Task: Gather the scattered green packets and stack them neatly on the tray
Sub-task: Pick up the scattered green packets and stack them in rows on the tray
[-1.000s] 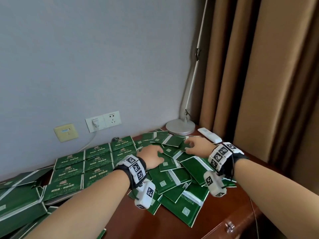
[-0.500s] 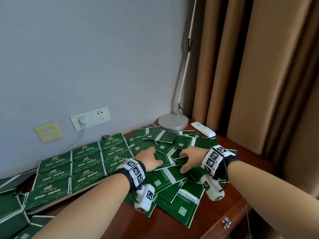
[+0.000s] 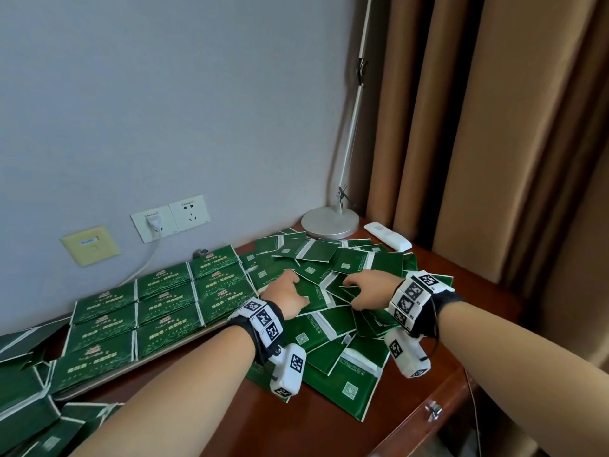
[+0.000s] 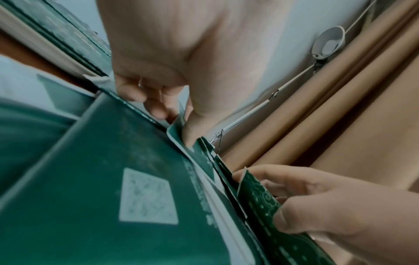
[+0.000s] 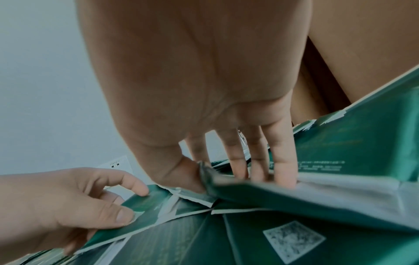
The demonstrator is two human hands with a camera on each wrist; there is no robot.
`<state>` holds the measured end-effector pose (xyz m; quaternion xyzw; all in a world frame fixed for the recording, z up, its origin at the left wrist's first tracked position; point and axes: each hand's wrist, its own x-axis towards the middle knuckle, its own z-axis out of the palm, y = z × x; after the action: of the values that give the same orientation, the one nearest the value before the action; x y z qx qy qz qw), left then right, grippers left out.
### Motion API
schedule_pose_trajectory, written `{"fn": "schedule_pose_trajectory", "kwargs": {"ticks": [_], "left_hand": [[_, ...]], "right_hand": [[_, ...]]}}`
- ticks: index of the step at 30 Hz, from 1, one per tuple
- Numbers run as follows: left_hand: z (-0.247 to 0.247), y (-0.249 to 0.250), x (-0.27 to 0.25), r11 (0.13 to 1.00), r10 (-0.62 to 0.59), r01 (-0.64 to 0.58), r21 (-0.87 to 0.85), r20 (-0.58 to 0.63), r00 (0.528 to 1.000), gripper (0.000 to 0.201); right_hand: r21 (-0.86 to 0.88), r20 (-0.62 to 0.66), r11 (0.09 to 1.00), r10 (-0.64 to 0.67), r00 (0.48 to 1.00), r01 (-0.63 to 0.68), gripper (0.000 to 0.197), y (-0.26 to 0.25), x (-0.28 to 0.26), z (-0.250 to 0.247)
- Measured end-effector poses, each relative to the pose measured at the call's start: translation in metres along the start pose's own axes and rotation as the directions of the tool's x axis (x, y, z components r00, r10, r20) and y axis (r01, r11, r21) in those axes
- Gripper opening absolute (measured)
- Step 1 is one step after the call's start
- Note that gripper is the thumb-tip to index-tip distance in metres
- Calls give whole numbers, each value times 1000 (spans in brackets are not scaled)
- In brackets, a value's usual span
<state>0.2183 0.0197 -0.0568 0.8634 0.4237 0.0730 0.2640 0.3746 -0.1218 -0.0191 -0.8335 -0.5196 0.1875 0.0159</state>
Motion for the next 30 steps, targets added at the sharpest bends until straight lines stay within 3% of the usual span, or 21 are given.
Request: {"fn": "schedule_pose_trajectory", "kwargs": {"ticks": [9, 15, 20, 25, 30], "left_hand": [[-10, 2, -13, 981, 8, -13, -192, -26, 1000, 38], [-22, -4, -23, 959, 1, -11, -284, -37, 999, 35], [-44, -16, -39, 964, 11, -16, -267, -20, 1000, 30], [-70, -37, -55, 966, -52, 45, -255, -22, 998, 40], [-80, -47, -61, 969, -58, 48, -242, -34, 998, 56]], "right_hand": [[46, -27, 998, -49, 998, 50, 71, -2, -14, -2], [18, -173, 997, -76, 982, 81, 70, -9, -20, -7], [128, -262, 987, -59, 963, 95, 70, -24, -23, -12], [261, -342, 953, -56, 938, 153, 67, -42, -19, -15], [318, -317, 935, -50, 947, 155, 64, -46, -14, -9]]}}
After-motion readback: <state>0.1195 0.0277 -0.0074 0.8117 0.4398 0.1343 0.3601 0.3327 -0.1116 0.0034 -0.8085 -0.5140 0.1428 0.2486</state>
